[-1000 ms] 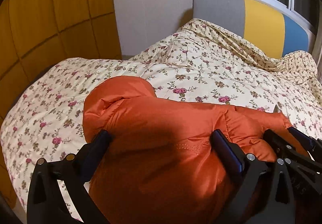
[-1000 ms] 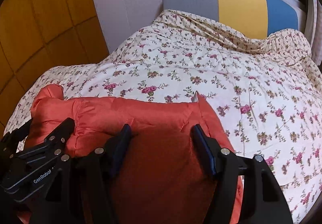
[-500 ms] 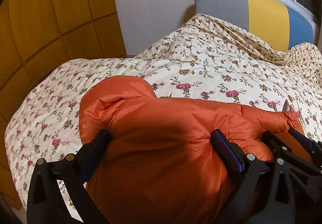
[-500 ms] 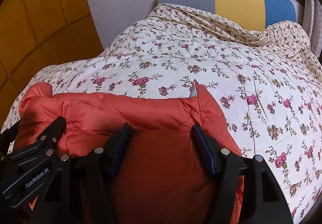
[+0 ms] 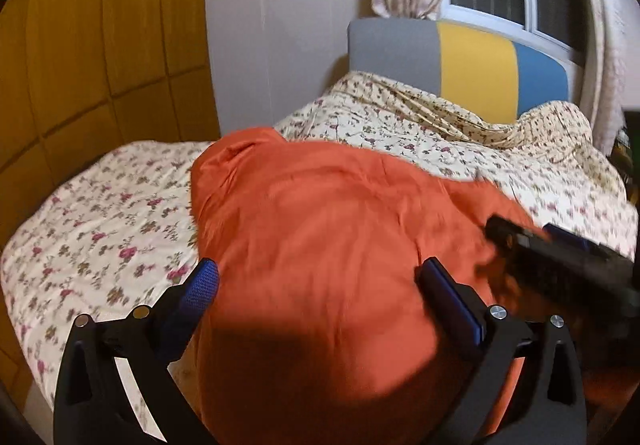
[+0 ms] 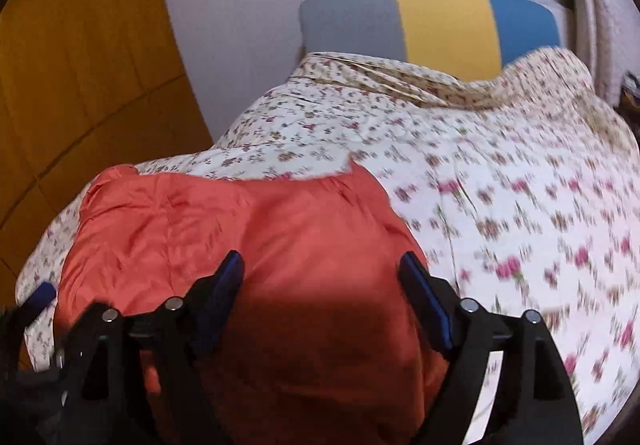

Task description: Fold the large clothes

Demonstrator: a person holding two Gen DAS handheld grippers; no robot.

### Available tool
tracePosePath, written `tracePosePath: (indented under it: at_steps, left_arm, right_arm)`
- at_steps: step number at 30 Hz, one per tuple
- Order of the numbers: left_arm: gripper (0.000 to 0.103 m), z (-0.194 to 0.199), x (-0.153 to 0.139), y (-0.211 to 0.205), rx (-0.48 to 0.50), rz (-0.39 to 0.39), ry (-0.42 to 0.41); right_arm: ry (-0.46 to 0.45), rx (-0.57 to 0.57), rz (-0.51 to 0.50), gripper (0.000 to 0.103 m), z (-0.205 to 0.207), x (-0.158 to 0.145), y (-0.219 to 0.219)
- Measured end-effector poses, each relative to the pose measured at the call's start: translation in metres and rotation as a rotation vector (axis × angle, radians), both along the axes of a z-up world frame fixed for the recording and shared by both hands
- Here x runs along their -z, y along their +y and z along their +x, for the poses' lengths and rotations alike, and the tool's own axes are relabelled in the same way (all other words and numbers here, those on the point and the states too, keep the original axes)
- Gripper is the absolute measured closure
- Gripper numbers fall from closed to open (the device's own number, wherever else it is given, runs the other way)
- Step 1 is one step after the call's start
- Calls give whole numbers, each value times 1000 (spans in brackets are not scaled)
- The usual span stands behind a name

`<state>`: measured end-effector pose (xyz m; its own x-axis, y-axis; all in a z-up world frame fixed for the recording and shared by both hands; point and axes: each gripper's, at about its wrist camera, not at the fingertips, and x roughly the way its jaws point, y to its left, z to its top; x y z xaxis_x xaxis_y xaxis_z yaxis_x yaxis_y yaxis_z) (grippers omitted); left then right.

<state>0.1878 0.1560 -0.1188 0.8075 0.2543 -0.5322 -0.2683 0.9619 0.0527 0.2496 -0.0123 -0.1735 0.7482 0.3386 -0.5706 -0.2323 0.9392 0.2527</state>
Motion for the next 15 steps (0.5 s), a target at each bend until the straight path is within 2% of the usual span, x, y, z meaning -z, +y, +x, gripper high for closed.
tracePosePath:
  at_steps: [2,4,11,15]
  left_arm:
    - [3,-11,8,-6,4,33,-46]
    - [3,-15,15,-8,12,44,-79]
    - [3,-1,17,-1,30,7,-30]
    - [3,-13,4,4,42,-44,17]
  right_arm:
    - [15,2,37,17,1,9,-5]
    - [17,0,31,16,3,12,-4]
    - [66,-15,16,14,9,9,-3]
    - [83,-22,11,6,-11,-8,-13]
